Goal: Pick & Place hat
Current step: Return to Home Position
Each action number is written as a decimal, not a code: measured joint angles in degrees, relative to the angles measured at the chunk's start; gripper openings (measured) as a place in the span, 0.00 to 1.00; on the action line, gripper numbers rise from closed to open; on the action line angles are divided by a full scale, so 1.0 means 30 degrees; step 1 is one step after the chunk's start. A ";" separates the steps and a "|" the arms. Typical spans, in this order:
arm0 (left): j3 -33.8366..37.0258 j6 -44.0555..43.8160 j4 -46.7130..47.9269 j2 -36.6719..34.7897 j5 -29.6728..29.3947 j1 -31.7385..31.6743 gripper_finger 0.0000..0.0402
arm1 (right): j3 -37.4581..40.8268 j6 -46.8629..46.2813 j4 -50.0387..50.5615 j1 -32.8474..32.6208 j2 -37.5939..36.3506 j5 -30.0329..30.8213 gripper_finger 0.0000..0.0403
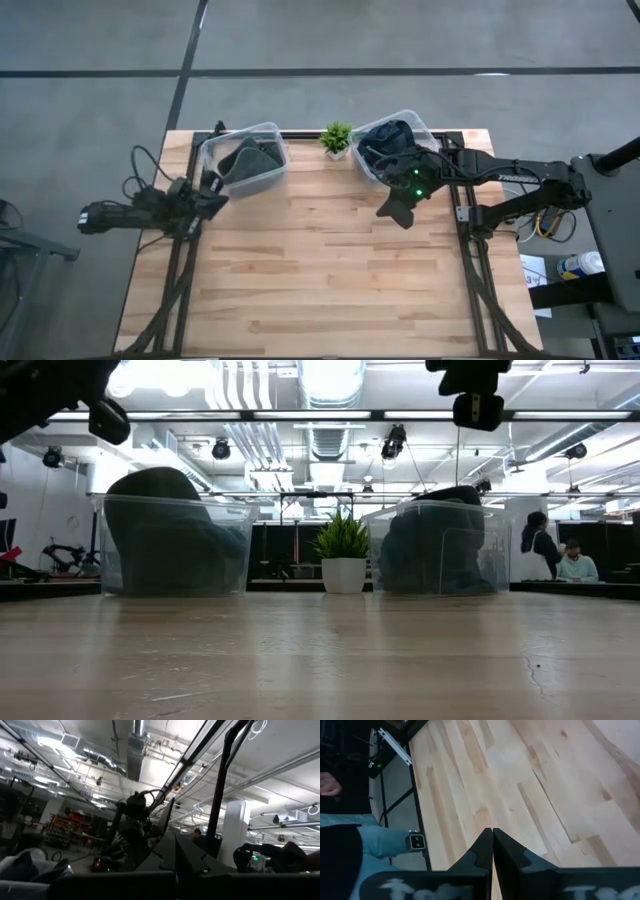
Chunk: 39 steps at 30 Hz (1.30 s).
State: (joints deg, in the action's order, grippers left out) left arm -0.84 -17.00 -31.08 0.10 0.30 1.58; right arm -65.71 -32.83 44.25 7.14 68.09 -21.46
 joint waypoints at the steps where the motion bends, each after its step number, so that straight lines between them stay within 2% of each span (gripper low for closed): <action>1: 0.0093 -0.0219 0.0001 0.0000 0.0070 -0.0003 0.00 | 0.0000 -0.0010 -0.0028 0.0000 -0.0006 -0.0020 0.02; 8: 0.0116 -0.0153 -0.0049 0.0000 0.1205 -0.0007 0.00 | -0.0117 -0.0069 -0.0416 0.0000 -0.0043 -0.0023 0.02; 16: 0.0123 -0.0313 0.1860 -0.0007 0.2463 0.0001 0.00 | -0.0124 -0.1119 -0.0563 0.0000 -0.0043 -0.0027 0.02; 21: 0.0130 -0.0321 0.4104 -0.0007 0.2554 -0.0007 0.00 | -0.0124 -0.1198 -0.0669 -0.0066 -0.0079 -0.0020 0.02; 29: 0.0137 0.0498 0.5402 -0.0007 0.2564 -0.0007 0.00 | -0.0131 -0.1283 -0.1594 -0.0211 -0.0435 0.0148 0.02; 39: 0.0152 0.0127 0.7936 -0.0007 0.3179 -0.0001 0.00 | -0.0131 -0.2349 -0.1420 -0.0211 -0.1021 0.0184 0.02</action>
State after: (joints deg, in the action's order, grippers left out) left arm -0.38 -16.62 -7.27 0.08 9.84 1.58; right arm -66.11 -39.88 39.99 6.50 65.03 -20.91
